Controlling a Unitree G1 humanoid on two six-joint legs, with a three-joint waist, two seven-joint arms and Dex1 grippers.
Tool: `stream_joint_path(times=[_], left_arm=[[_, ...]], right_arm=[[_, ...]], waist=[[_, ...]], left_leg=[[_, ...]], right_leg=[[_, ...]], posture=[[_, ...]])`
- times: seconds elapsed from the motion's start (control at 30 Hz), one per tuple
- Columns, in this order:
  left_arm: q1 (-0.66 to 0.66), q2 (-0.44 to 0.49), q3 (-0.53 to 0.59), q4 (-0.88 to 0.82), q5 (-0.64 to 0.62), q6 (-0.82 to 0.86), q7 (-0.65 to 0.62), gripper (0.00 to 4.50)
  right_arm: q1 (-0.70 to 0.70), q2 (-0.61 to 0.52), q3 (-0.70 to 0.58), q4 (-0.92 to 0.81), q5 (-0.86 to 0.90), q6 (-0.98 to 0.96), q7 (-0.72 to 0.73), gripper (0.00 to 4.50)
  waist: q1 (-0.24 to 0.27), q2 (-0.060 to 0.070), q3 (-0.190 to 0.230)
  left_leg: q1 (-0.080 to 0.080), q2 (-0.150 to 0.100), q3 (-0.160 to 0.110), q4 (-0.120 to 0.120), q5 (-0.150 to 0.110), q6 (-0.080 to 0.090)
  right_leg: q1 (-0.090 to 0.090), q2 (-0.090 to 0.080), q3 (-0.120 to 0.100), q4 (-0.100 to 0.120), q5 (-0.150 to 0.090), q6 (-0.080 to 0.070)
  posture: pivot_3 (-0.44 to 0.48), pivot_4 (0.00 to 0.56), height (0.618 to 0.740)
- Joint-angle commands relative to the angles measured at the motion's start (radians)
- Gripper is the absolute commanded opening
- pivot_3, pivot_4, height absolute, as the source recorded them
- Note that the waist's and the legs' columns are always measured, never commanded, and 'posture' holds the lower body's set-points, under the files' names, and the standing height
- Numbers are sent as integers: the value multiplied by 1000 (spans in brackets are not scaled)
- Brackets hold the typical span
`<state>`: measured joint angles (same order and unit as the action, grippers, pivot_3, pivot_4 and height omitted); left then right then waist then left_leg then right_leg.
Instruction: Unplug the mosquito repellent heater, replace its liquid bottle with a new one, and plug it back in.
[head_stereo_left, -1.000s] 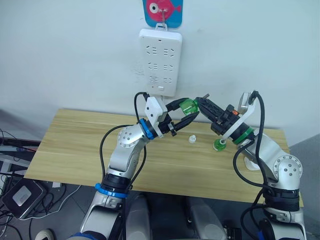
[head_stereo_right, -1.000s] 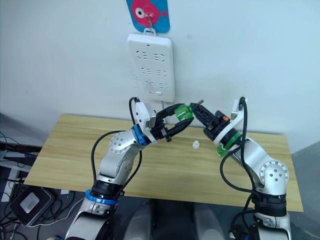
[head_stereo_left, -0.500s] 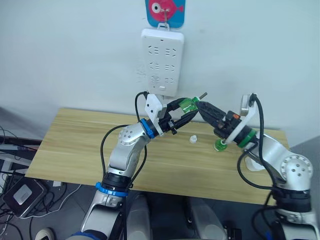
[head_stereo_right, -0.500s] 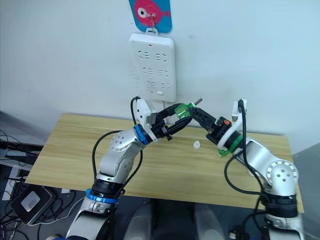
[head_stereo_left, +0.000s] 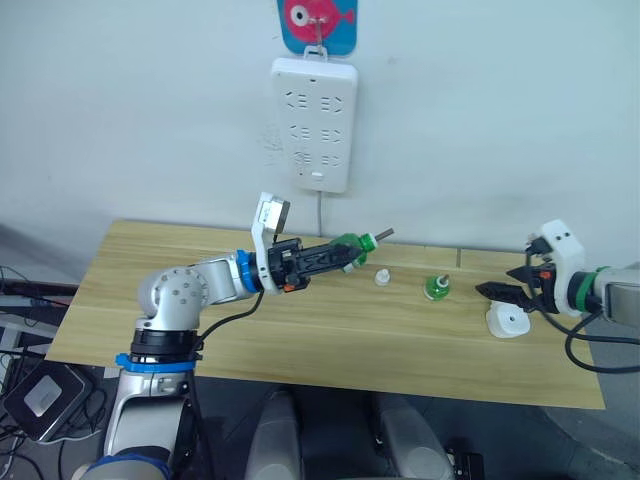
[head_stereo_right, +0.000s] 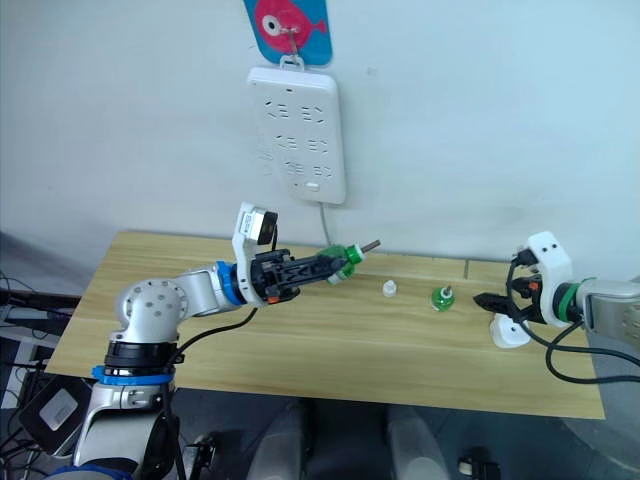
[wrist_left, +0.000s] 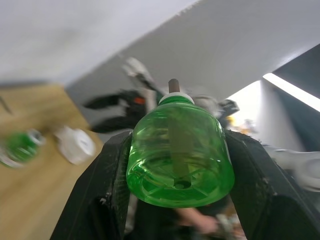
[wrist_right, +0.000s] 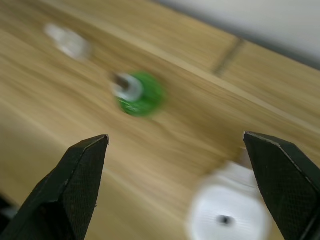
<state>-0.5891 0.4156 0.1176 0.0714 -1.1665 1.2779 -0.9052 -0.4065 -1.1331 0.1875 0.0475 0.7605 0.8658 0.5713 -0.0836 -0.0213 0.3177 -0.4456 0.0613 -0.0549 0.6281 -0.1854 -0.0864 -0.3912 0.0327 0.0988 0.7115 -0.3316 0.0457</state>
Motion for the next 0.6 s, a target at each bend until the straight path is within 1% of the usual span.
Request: stream_joint_path(times=[0.03,0.2,0.3,0.5,0.6], left_arm=[[-2,-8,33,-5,-99,97,8,2311],[23,-16,26,-37,-102,104,23,2311],[38,-22,33,-51,-116,104,39,2311],[65,-17,32,-83,-130,107,48,2311],[71,-12,30,-92,-127,103,48,2311]], right_arm=[[-81,27,45,104,-155,-27,93,4474],[-151,69,56,220,-266,29,150,4474],[-166,95,34,273,-306,88,148,4474],[-136,101,22,266,-346,133,202,4474],[-147,125,-20,270,-339,211,190,4474]], waist=[[-1,0,0],[3,0,1],[6,0,1],[12,0,1],[11,0,1]], left_leg=[[0,0,0,0,0,0],[0,0,0,0,0,0],[0,0,0,0,0,0],[0,0,0,0,0,0],[0,0,0,0,0,0]], right_leg=[[0,0,0,0,0,0],[0,0,0,0,1,-1],[0,-1,0,0,2,-3],[1,-1,0,0,1,-2],[1,-1,0,0,1,-2]], posture=[[-79,312,740],[-71,317,740],[-65,319,740],[-58,320,740],[-57,321,740]])
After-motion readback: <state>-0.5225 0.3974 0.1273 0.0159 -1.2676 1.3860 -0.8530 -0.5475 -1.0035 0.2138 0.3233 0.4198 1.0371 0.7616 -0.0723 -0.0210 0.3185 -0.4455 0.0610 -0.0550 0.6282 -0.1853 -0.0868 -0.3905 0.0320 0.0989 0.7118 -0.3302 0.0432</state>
